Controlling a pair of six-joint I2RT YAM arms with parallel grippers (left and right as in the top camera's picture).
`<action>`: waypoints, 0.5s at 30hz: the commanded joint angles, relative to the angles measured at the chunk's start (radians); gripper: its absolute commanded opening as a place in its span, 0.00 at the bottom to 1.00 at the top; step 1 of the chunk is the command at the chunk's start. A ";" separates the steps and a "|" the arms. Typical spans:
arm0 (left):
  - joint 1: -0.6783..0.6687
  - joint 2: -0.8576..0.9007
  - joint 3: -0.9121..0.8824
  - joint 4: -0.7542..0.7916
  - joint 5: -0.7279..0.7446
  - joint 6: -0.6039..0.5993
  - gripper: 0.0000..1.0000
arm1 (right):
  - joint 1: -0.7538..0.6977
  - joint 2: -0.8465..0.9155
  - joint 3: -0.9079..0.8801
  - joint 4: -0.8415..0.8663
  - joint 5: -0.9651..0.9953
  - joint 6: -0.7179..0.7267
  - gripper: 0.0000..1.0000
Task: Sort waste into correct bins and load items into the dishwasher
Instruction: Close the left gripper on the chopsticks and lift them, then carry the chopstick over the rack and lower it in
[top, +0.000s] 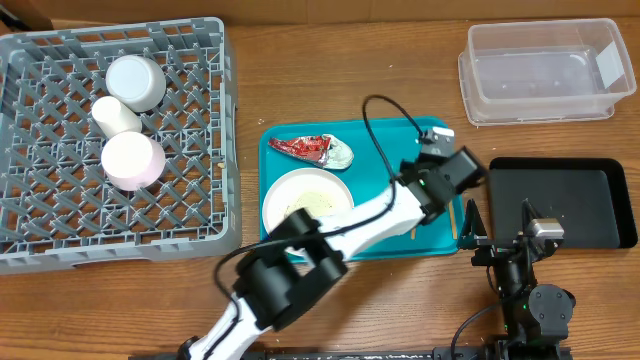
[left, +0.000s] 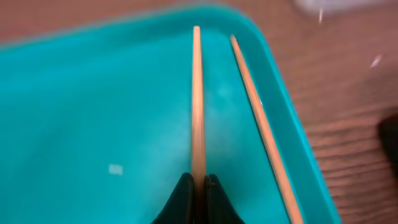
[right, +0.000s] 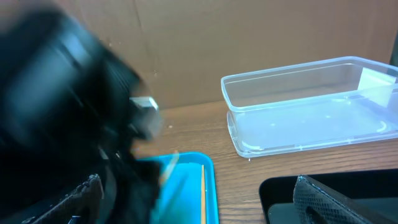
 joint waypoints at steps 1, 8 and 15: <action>0.064 -0.155 -0.002 -0.074 -0.006 0.024 0.04 | 0.003 -0.002 -0.010 0.006 0.010 0.003 1.00; 0.219 -0.317 -0.002 -0.317 -0.008 0.053 0.04 | 0.003 -0.002 -0.010 0.006 0.010 0.003 1.00; 0.450 -0.383 -0.002 -0.478 0.000 0.231 0.04 | 0.003 -0.002 -0.010 0.006 0.010 0.003 1.00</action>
